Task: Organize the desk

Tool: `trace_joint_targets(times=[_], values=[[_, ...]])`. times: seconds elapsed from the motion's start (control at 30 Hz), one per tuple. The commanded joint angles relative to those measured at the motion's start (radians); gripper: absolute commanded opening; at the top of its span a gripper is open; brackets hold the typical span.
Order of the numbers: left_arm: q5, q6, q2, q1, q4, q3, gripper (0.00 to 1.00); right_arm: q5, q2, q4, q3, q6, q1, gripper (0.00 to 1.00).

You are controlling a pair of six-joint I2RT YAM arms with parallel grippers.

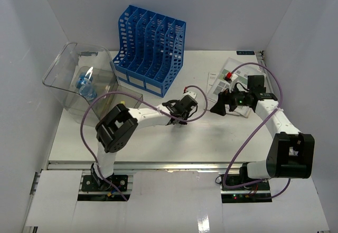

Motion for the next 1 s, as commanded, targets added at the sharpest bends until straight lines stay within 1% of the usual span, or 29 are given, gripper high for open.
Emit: trace_joint_targets(times=[0.0, 0.17, 0.27, 0.37, 0.4, 0.47, 0.53, 0.63, 0.77, 0.87, 0.97], values=[[0.000, 0.004, -0.244, -0.001, -0.086, -0.092, 0.00, -0.035, -0.016, 0.023, -0.025, -0.014, -0.007, 0.90], [-0.069, 0.029, -0.450, 0.006, -0.177, -0.194, 0.00, -0.084, -0.021, 0.026, -0.034, -0.031, -0.007, 0.90], [-0.116, 0.041, -0.508, 0.039, -0.254, -0.208, 0.00, -0.091, -0.021, 0.026, -0.040, -0.039, -0.007, 0.90], [-0.122, 0.070, -0.588, 0.133, -0.319, -0.232, 0.00, -0.088, -0.025, 0.026, -0.040, -0.043, -0.007, 0.90], [-0.119, 0.073, -0.592, 0.140, -0.322, -0.234, 0.00, -0.088, -0.025, 0.026, -0.040, -0.044, -0.007, 0.90], [-0.128, 0.121, -0.625, 0.229, -0.340, -0.252, 0.01, -0.092, -0.020, 0.020, -0.036, -0.045, -0.007, 0.90], [-0.147, 0.147, -0.632, 0.288, -0.349, -0.259, 0.01, -0.090, -0.018, 0.013, -0.032, -0.048, -0.007, 0.90], [-0.170, 0.178, -0.614, 0.327, -0.345, -0.266, 0.02, -0.088, -0.025, 0.004, -0.025, -0.051, -0.007, 0.90], [-0.238, 0.206, -0.545, 0.398, -0.316, -0.285, 0.03, -0.095, -0.034, 0.001, -0.023, -0.053, -0.007, 0.90], [-0.227, 0.220, -0.489, 0.471, -0.278, -0.295, 0.04, -0.094, -0.040, -0.001, -0.023, -0.056, -0.007, 0.90], [-0.203, 0.229, -0.447, 0.509, -0.255, -0.284, 0.05, -0.096, -0.045, -0.001, -0.024, -0.056, -0.007, 0.90]])
